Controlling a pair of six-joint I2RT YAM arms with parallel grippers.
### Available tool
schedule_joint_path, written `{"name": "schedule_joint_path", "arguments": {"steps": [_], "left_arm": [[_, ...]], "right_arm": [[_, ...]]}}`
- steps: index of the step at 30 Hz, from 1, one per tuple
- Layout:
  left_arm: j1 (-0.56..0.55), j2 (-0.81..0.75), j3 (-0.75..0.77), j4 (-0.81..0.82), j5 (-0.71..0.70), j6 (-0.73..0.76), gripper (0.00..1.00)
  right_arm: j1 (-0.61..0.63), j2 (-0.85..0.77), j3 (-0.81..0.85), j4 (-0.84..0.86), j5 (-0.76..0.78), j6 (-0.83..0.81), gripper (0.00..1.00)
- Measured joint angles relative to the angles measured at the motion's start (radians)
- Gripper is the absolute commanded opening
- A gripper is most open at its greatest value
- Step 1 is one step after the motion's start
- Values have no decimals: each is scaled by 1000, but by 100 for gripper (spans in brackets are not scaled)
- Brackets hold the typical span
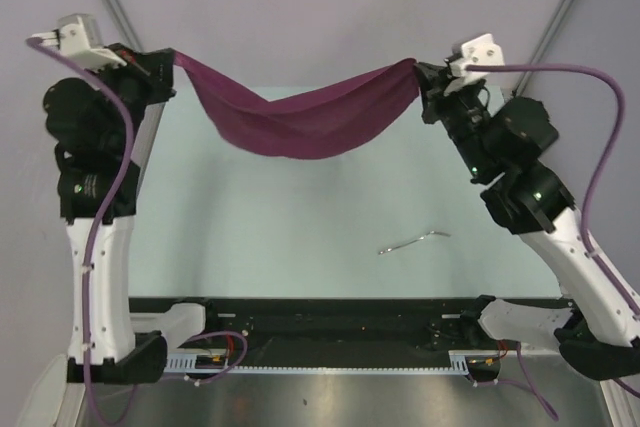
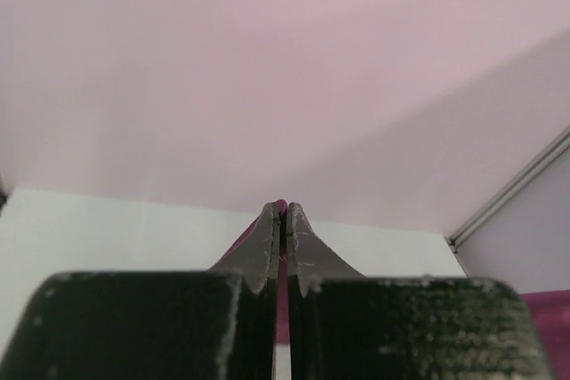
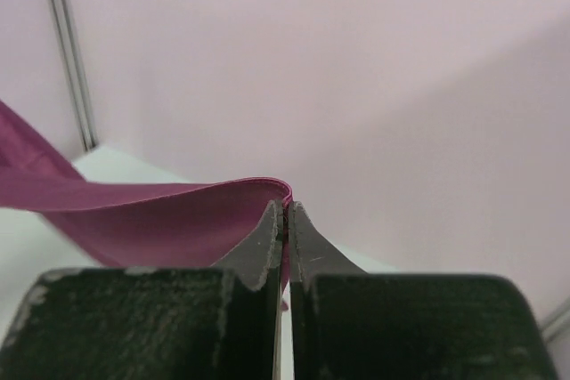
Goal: Fold the napkin, place the utensils inside, and roll it up
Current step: Flatten out the napkin at the center of the board.
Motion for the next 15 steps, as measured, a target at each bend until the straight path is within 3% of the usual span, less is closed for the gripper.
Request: {"name": "schedule_joint_path", "arguments": {"steps": [8, 15], "left_arm": [[1, -110, 114, -81, -39, 42, 0], [1, 11, 96, -85, -39, 61, 0]], "right_arm": [[59, -88, 25, 76, 38, -69, 0], [-107, 50, 28, 103, -24, -32, 0]]}}
